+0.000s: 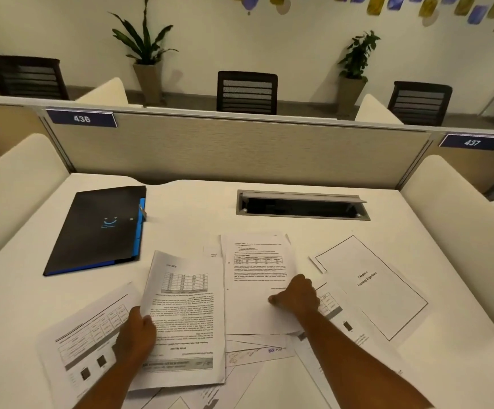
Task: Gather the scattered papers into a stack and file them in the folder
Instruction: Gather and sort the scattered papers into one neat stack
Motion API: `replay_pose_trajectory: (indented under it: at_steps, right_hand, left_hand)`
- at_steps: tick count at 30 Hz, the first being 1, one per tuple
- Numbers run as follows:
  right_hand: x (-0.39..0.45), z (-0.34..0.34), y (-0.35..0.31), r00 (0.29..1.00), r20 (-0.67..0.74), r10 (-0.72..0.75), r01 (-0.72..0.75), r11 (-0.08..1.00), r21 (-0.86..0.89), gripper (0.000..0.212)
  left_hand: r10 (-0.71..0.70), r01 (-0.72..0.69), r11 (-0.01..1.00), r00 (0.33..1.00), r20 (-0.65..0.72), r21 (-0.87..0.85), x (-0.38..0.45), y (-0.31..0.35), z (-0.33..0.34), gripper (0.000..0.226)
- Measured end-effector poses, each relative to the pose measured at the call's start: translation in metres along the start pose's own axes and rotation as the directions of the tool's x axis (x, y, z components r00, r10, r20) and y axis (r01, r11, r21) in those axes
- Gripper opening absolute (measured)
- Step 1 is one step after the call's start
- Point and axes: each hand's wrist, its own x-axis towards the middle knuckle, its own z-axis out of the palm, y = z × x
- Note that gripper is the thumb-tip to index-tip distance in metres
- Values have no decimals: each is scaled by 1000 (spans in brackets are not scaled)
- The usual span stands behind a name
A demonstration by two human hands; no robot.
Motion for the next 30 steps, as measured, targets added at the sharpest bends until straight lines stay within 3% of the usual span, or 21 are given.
replay_pose_trajectory:
  at_steps: [5,10,17,24,30]
  right_hand:
    - [-4,5,-11,999,-14,41,-40,999,15,83]
    - [-3,6,-11,998,40,-43,32,968,247,53]
    - [0,0,16,984,46,-170,122,844,522,47]
    - [10,-30,57,996,-81,-43,89,643,761,43]
    - [9,-46,70,994,-25,109,-26,438,899,46]
  left_hand:
    - [54,-52,998,995,79,-17,-2,-1,-5,28]
    - [57,-44,995,989,134,-92,-8,10,-14,33]
    - [35,-13,983,993,114,-184,-16,12,-16,29]
    - [-9,41,969,992,129,-243,-11,10,-25,31]
    - [-9,43,950,994,110,-309,-12,14,-31,30]
